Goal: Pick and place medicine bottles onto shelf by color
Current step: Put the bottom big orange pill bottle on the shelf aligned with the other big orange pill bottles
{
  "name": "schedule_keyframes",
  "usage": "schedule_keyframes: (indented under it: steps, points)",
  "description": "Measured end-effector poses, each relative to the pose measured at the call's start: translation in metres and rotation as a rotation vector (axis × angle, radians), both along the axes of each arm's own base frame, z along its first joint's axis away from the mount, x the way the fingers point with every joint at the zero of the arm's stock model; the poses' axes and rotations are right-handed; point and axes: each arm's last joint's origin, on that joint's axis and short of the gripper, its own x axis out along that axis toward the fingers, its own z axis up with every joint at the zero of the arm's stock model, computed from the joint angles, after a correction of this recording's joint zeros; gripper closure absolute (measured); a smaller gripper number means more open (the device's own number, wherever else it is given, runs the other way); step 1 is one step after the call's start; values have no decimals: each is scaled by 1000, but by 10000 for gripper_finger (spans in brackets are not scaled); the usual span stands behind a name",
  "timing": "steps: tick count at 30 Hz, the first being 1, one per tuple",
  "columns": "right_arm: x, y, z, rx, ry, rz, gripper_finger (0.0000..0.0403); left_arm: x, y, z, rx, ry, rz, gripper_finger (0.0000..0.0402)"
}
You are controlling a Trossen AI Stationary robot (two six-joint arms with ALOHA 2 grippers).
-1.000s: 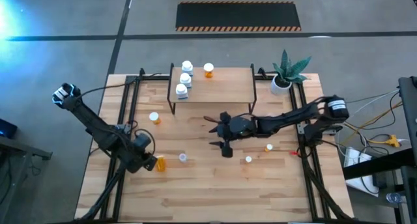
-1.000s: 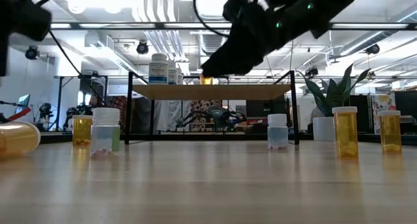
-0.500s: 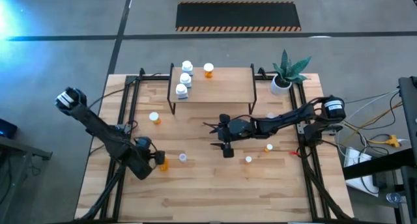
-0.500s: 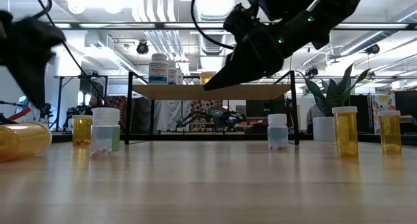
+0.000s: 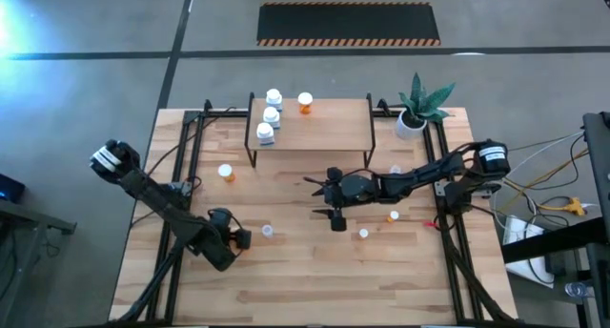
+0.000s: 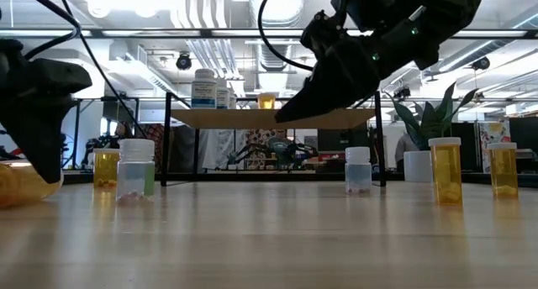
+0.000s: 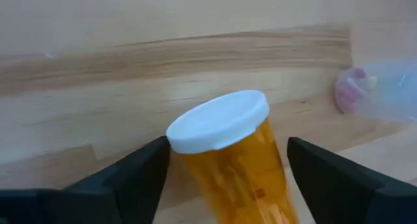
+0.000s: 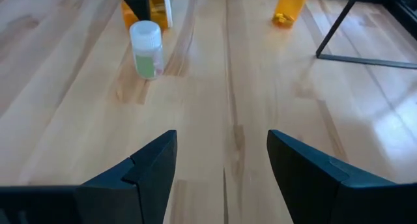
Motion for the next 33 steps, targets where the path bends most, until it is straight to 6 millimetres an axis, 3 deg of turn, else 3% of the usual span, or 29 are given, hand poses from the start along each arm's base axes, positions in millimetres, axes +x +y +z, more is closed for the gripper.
schedule_keyframes:
  steps: [7, 12, 17, 23, 28, 33]
  points:
    - [-12, -2, 7, 36, -5, -79, 177, -4, 4, 0, 74, 52, -100, 216]
    - [-32, -1, -3, 92, -40, -97, 177, -8, 11, 13, 183, 50, -226, 279]
    - [-43, -1, -7, 141, -129, -111, 177, -5, 17, 45, 464, -114, -398, 280]
    - [-42, -1, -6, 91, -129, -87, 177, 5, 27, 76, 895, -283, -460, 272]
    - [-35, -3, 4, 138, -167, -113, 177, 33, 52, 68, 1027, -295, -549, 270]
    - [-26, -2, 16, 144, -207, -111, 177, 58, 85, 43, 1109, -479, -663, 269]
